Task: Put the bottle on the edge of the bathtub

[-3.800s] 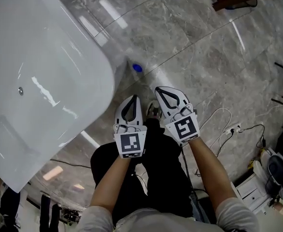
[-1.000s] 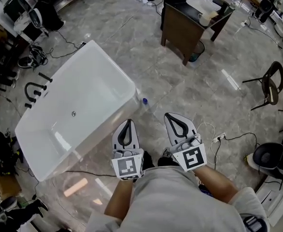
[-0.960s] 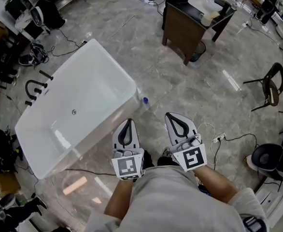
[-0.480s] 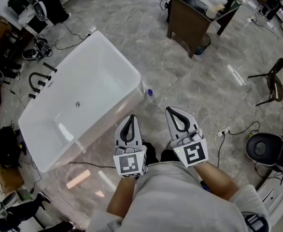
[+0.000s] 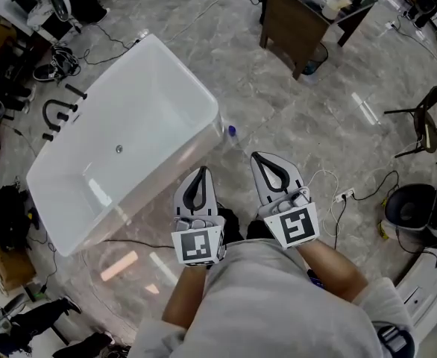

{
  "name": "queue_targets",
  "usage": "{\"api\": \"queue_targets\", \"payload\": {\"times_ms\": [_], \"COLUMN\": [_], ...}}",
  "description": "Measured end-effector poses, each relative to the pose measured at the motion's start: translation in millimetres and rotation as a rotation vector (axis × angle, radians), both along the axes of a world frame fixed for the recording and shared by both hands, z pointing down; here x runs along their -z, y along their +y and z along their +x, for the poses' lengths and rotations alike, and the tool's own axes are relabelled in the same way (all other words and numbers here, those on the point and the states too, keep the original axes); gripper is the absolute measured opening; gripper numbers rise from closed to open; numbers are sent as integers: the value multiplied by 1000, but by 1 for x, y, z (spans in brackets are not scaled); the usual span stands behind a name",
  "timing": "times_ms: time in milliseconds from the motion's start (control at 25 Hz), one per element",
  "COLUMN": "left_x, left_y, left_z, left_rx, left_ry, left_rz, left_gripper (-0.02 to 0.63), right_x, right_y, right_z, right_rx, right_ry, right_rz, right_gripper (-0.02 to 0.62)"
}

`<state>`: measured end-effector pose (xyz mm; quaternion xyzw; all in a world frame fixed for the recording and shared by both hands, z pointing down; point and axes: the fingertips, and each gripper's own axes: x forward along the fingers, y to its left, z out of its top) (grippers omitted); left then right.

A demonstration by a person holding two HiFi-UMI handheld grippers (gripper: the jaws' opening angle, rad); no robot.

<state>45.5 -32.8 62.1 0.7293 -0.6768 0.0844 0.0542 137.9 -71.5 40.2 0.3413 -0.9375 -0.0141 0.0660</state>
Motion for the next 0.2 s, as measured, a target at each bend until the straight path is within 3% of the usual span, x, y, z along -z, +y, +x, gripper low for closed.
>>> {"api": "queue_targets", "payload": {"times_ms": [200], "left_x": [2], "left_y": [-6], "left_z": [6], "left_rx": [-14], "left_ry": [-3], "left_rz": [4], "left_gripper": [11], "right_x": [1], "right_y": [-5], "right_z": [3], "right_rx": [-1], "right_ry": [6], "right_rz": [7], "right_gripper": [6]}}
